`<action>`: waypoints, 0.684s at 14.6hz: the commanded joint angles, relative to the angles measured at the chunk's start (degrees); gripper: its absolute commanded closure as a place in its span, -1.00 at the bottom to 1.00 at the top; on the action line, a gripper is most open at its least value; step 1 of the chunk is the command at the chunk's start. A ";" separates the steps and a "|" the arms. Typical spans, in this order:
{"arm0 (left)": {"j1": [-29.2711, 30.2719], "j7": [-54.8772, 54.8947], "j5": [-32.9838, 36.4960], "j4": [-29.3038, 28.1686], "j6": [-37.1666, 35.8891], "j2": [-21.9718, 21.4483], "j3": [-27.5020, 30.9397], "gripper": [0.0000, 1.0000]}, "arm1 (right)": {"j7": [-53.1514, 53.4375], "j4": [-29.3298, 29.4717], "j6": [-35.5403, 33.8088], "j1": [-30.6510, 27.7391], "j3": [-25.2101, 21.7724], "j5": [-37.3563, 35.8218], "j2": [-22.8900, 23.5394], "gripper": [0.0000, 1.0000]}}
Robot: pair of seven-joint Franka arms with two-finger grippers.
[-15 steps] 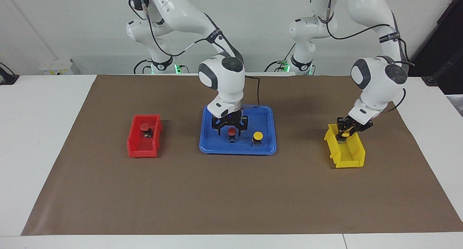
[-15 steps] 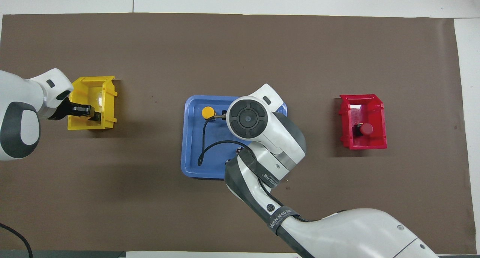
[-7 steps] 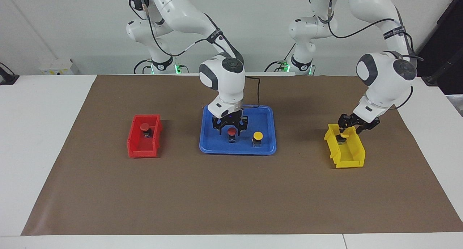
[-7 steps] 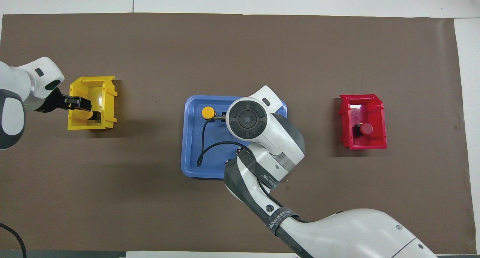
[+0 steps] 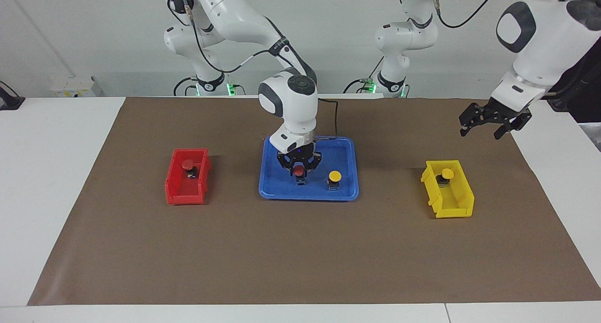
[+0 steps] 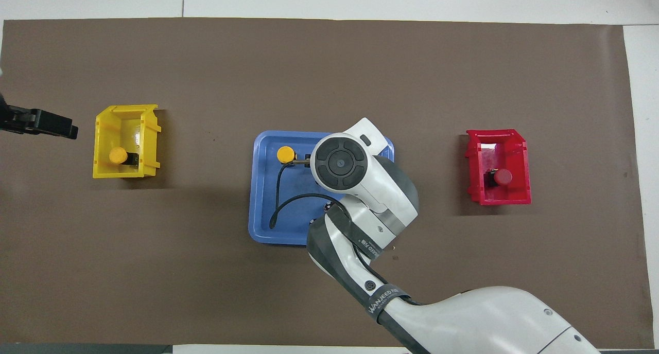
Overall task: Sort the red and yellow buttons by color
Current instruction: 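Carry the red button to the red bin while the left gripper reaches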
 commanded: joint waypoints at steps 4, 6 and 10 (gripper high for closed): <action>-2.26 -3.67 0.79 -5.09 6.54 -1.64 -0.97 -1.00 | -0.53 1.61 -3.85 -1.79 -0.17 0.78 -2.42 0.57; -7.34 -11.22 0.79 -8.54 11.64 -0.86 -1.06 -1.00 | -7.61 1.27 -7.98 -8.09 -0.08 0.86 -7.68 0.57; -20.78 -29.58 0.97 -9.96 21.39 7.20 -1.06 -0.98 | -21.87 0.48 -16.34 -19.70 -0.17 0.95 -14.30 0.56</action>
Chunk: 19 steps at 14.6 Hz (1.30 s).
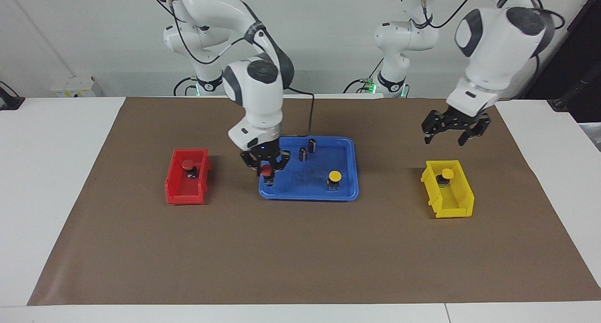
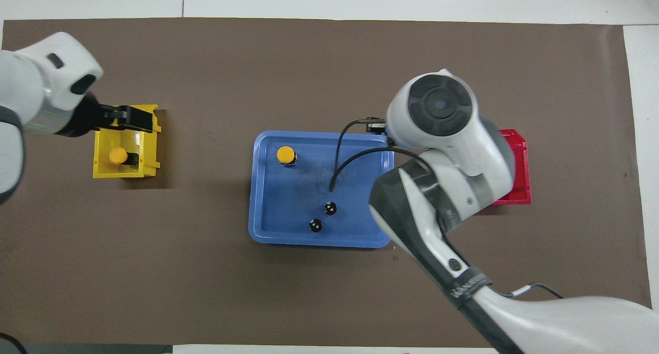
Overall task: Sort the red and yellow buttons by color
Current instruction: 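Carry the red button to the red bin while the left gripper reaches, then grasp the second yellow button with the left gripper while the right gripper releases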
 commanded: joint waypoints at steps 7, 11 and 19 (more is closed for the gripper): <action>-16.36 -21.36 2.20 0.41 17.05 15.73 0.71 -0.94 | -22.78 -8.16 2.22 -16.38 0.89 3.65 -5.32 0.54; -17.15 -22.86 2.73 -0.11 18.02 17.33 0.62 -0.88 | -23.94 -13.97 6.97 -16.57 0.89 4.19 -7.17 0.53; -17.86 -26.20 2.64 0.50 16.17 17.24 0.71 0.97 | -26.84 -22.85 14.88 -17.88 0.89 4.19 -9.37 0.54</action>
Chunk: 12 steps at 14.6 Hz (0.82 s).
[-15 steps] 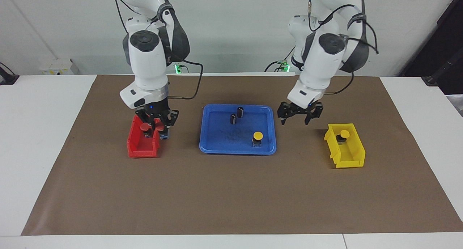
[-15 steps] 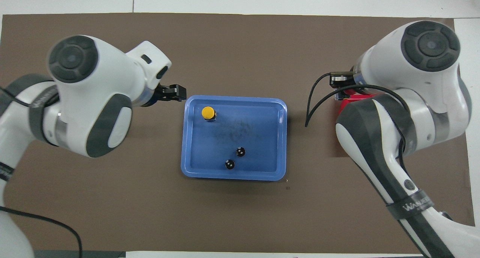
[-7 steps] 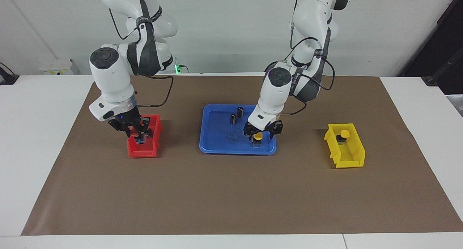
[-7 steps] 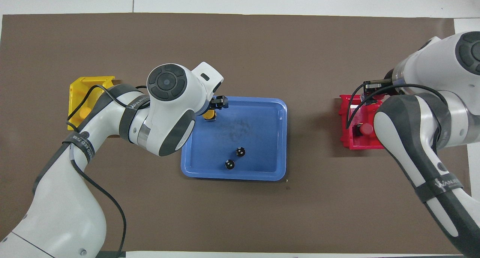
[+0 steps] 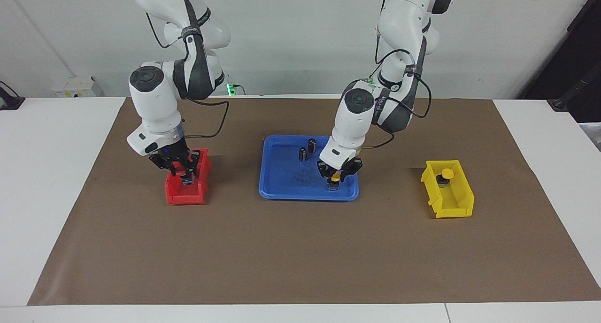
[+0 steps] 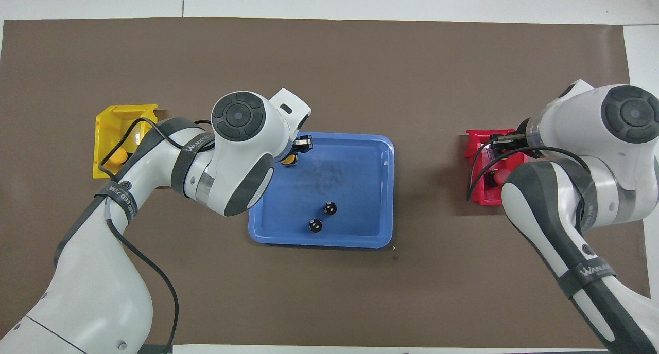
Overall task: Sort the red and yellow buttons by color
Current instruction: 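Carry the yellow button into the yellow bin with the left gripper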
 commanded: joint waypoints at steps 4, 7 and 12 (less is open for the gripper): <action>0.44 -1.42 1.75 10.24 -12.90 -0.35 1.62 0.97 | -3.69 -4.70 4.47 -1.46 0.46 1.20 -2.00 0.53; 4.55 4.87 2.72 13.08 -20.14 -3.41 3.38 0.97 | -3.77 -5.22 4.82 -1.46 0.46 1.20 -1.83 0.54; 20.89 26.05 1.93 16.59 -23.13 -4.92 3.64 0.97 | -3.95 -8.21 8.69 -1.63 0.46 1.20 -1.74 0.53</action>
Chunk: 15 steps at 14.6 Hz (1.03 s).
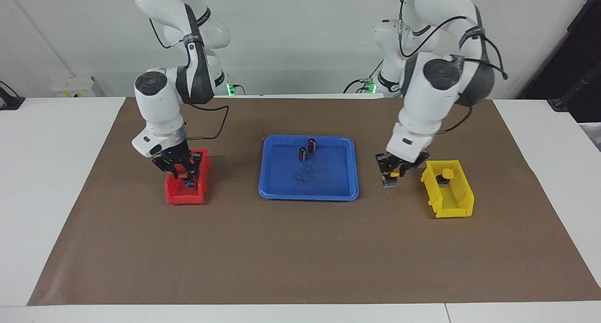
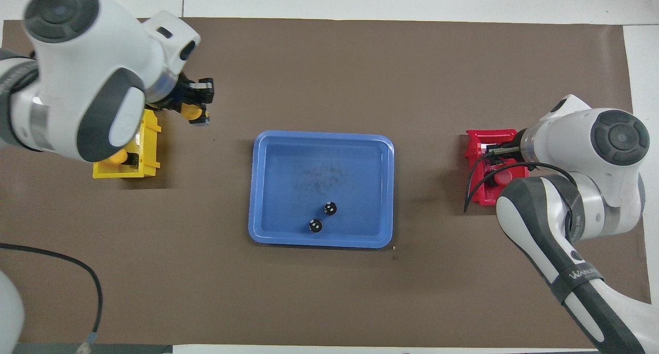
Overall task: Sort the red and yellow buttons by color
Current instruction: 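Carry the yellow button into the yellow bin with the left gripper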
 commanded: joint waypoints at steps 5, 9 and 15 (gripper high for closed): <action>15.14 25.16 -0.40 0.07 -0.26 0.04 -0.75 0.97 | -5.21 -3.99 3.23 -2.53 0.52 1.20 -1.83 0.49; 14.89 25.98 -0.40 -6.07 5.62 -0.40 -0.58 0.97 | -5.12 -4.34 3.49 -2.45 0.52 1.20 -1.83 0.43; 14.63 26.07 -0.40 -12.58 14.75 0.56 -0.75 0.97 | -4.68 -4.34 5.68 -1.92 0.61 1.20 -1.65 0.41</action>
